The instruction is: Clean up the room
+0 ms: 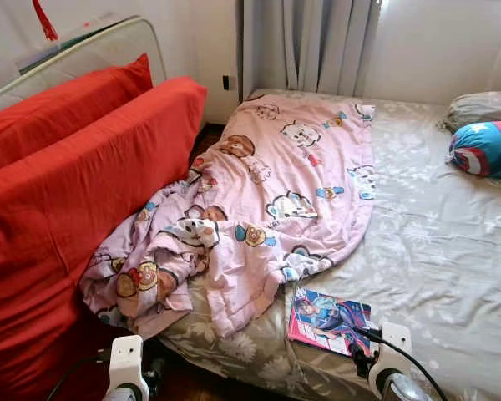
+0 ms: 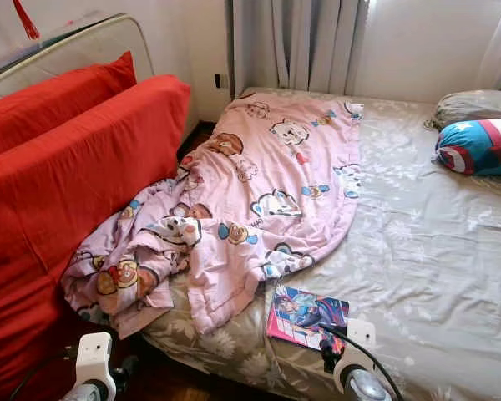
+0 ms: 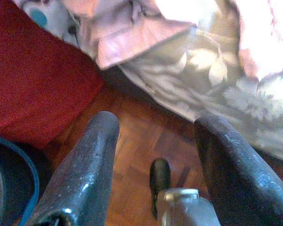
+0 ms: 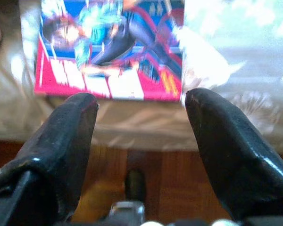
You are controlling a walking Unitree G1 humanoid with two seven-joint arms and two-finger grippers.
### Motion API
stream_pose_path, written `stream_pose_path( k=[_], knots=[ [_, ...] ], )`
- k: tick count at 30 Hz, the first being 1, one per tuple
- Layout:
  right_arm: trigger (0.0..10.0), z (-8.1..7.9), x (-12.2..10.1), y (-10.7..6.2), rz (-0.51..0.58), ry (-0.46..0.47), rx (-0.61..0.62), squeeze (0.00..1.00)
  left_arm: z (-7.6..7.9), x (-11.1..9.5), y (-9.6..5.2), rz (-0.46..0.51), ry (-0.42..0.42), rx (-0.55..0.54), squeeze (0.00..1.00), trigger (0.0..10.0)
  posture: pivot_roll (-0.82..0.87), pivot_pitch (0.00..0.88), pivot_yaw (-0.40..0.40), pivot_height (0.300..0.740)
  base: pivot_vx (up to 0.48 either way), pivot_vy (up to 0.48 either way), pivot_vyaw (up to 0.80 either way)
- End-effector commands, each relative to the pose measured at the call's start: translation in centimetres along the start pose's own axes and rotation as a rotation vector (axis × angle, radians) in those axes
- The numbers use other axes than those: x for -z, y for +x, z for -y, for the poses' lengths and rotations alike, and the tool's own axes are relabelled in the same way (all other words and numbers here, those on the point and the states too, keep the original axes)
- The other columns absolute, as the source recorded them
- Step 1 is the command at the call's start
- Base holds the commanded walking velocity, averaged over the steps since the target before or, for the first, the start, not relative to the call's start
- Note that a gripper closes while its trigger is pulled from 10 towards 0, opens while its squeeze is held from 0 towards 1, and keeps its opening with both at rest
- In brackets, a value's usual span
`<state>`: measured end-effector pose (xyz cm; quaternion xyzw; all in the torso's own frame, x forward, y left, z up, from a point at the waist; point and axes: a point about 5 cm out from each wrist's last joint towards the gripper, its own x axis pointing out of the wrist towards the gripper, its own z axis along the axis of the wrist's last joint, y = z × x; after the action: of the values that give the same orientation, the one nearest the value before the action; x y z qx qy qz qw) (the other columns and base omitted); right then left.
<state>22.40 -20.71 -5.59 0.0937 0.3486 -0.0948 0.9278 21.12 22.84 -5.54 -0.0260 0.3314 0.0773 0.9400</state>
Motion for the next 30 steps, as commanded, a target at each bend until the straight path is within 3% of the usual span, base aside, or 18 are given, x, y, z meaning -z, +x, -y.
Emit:
stream_pose_path(
  k=[1,9,10,11,12,13,18,19,20,21,22,24,28,30],
  knots=[
    [10.0,-0.1,-0.3,0.0,0.052,0.037,0.017,0.0,-0.2,-0.2,-0.1,0.035,-0.03,-0.004,0.0,10.0,0.0,0.0,0.009,0.74,0.0,0.0,0.0],
    [10.0,-0.2,-1.3,-0.2,0.179,0.076,0.023,0.0,-0.2,-1.5,-0.3,0.181,-0.029,0.004,0.0,10.0,0.01,0.0,0.009,0.74,0.0,0.0,0.0],
    [10.0,-0.1,-1.4,-0.3,0.194,0.085,0.025,0.0,-0.3,-4.1,0.3,0.261,-0.002,0.008,0.0,10.0,0.02,0.0,0.007,0.74,0.0,0.0,0.0],
    [10.0,0.0,-1.6,-0.3,0.219,0.094,0.026,0.0,-0.2,-11.9,0.7,0.56,0.04,0.016,0.0,10.0,0.02,0.0,0.002,0.74,0.0,0.0,0.0],
    [10.0,0.0,-1.6,-0.4,0.227,0.094,0.027,0.0,-0.1,-14.1,0.5,0.642,0.047,0.02,0.0,10.0,0.02,0.0,0.001,0.74,0.0,0.0,0.0],
    [10.0,0.0,-1.8,-0.4,0.24,0.09,0.024,0.0,0.1,-15.9,0.2,0.71,0.045,0.028,0.0,10.0,0.02,0.0,0.0,0.74,0.0,0.0,0.0],
    [10.0,0.2,-2.2,-0.6,0.302,0.113,0.036,0.0,1.4,-19.5,-0.4,0.827,0.034,0.095,0.0,10.0,0.0,0.0,-0.003,0.74,0.0,0.0,0.0],
    [10.0,0.4,-4.8,-0.3,0.381,0.089,0.044,0.0,1.6,-20.3,-0.4,0.829,0.032,0.105,0.0,10.0,0.0,0.0,-0.003,0.74,0.0,0.0,0.0],
    [10.0,0.4,-4.8,-0.3,0.381,0.089,0.044,0.0,1.6,-20.3,-0.4,0.829,0.032,0.105,0.0,10.0,0.0,0.0,-0.003,0.74,0.0,0.0,0.0],
    [10.0,0.4,-11.7,-0.1,0.571,0.038,0.028,0.0,1.9,-21.6,-0.5,0.837,0.047,0.12,0.0,10.0,-0.01,0.0,-0.002,0.74,0.0,0.0,0.0],
    [10.0,0.2,-15.1,-0.4,0.66,0.019,0.012,0.0,2.0,-21.9,-0.5,0.845,0.062,0.126,0.0,10.0,-0.01,0.0,-0.002,0.74,0.0,0.0,0.0],
    [10.0,-0.8,-19.1,-1.3,0.785,-0.027,-0.04,0.0,2.6,-23.3,-0.8,0.88,0.098,0.14,0.0,10.0,-0.01,0.0,-0.002,0.74,0.0,0.0,0.0],
    [10.0,-1.2,-19.9,-1.5,0.811,-0.03,-0.055,0.0,2.9,-23.9,-1.0,0.894,0.095,0.15,0.0,10.0,-0.01,0.0,-0.001,0.74,0.0,0.0,0.0],
    [10.0,-1.8,-21.5,-2.3,0.902,-0.005,-0.072,0.0,2.9,-23.9,-1.0,0.893,0.072,0.158,0.0,10.0,-0.02,0.0,0.002,0.74,0.0,0.0,0.0]
  ],
)
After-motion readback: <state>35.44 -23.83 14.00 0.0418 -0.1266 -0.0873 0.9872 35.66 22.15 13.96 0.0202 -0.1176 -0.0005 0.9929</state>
